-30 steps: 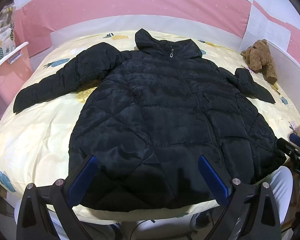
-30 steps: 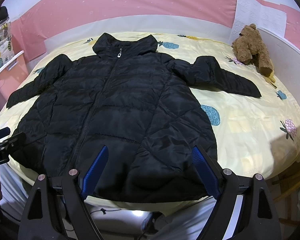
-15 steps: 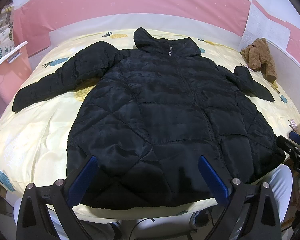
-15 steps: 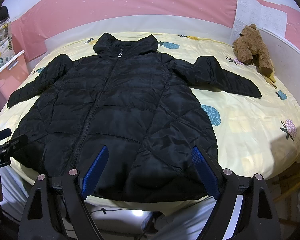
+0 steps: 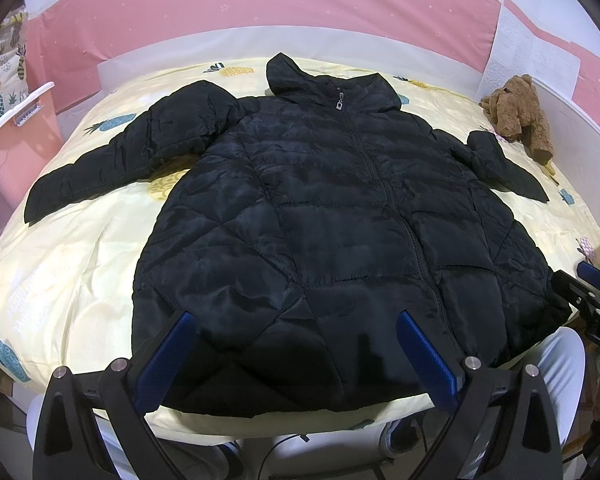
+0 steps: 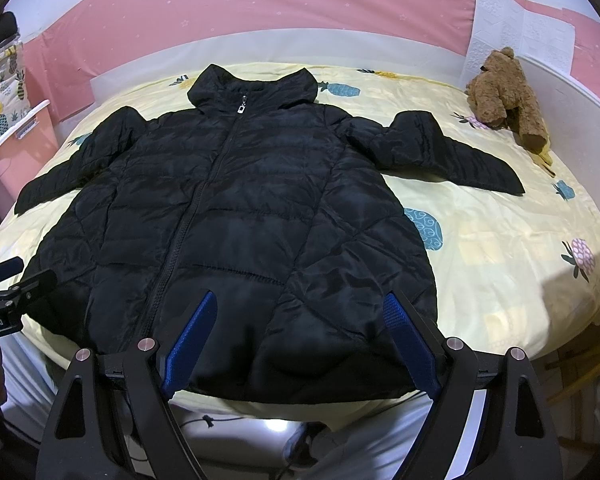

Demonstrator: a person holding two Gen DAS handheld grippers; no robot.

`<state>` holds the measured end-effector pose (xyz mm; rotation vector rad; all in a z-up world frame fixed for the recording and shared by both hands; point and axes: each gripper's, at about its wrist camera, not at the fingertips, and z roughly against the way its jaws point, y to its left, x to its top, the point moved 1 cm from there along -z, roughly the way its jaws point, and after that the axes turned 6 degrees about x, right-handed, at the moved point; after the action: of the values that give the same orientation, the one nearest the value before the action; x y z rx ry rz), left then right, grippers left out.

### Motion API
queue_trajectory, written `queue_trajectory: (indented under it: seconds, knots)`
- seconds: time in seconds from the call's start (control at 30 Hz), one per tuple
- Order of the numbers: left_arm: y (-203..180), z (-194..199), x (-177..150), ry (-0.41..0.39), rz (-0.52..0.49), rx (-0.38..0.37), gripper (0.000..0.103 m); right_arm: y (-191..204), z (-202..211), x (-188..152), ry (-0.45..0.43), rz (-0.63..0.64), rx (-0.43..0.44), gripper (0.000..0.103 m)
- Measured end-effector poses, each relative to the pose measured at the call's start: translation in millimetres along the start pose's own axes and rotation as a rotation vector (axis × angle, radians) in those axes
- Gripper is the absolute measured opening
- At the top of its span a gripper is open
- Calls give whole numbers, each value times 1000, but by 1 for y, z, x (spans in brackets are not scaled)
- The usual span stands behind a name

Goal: Fold large clothes

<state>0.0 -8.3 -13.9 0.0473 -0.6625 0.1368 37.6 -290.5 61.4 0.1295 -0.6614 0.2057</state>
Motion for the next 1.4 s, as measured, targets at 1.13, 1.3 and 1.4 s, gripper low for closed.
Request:
queue_trajectory:
  seconds: [1.13,1.3,1.4]
  knots:
    - [21,-25,16,-8,2,29,101,9,-35,24,20,41,54,85]
    - [45,-44,33,-21,25,86,101,23,-61,43,30,92,79,85]
    - [69,-60,46,-25,62,125,101,33,-78,57,38,125,94,85]
